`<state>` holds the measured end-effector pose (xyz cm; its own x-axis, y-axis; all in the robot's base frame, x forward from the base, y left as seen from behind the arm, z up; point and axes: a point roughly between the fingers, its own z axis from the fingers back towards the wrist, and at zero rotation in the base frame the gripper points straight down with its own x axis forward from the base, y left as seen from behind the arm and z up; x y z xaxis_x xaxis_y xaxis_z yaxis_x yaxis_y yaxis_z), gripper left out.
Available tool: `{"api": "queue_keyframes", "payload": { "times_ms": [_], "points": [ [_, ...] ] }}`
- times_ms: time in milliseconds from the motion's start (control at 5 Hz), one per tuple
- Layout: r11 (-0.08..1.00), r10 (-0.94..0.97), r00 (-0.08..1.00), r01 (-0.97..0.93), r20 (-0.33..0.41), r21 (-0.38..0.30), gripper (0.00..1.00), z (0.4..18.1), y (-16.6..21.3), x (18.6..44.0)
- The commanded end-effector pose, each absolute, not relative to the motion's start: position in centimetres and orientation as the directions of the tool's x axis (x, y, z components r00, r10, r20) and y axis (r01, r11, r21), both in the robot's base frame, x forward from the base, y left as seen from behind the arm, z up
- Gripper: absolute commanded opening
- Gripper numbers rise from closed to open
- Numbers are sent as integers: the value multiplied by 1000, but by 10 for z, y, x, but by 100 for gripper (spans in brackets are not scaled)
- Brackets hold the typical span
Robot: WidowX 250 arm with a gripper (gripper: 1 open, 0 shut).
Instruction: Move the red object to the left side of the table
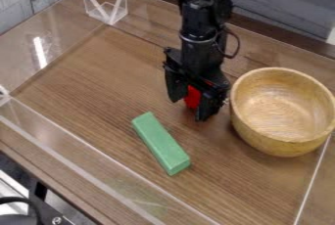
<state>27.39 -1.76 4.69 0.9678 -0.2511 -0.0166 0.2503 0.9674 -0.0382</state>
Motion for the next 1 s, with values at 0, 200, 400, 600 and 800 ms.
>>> {"api": "queue_keyframes", "payload": {
  "times_ms": [0, 200, 400, 600, 800],
  "points": [
    [972, -233, 972, 234, 41, -29, 100, 57, -14, 282],
    [970, -240, 969, 242, 50, -33, 100, 60, 3, 288],
    [970, -238, 969, 240, 66, -40, 100, 65, 20, 294],
    [973, -223, 972, 226, 73, -48, 100, 63, 18, 299],
    [970, -234, 970, 237, 71, -43, 100, 61, 9, 301]
  ]
}}
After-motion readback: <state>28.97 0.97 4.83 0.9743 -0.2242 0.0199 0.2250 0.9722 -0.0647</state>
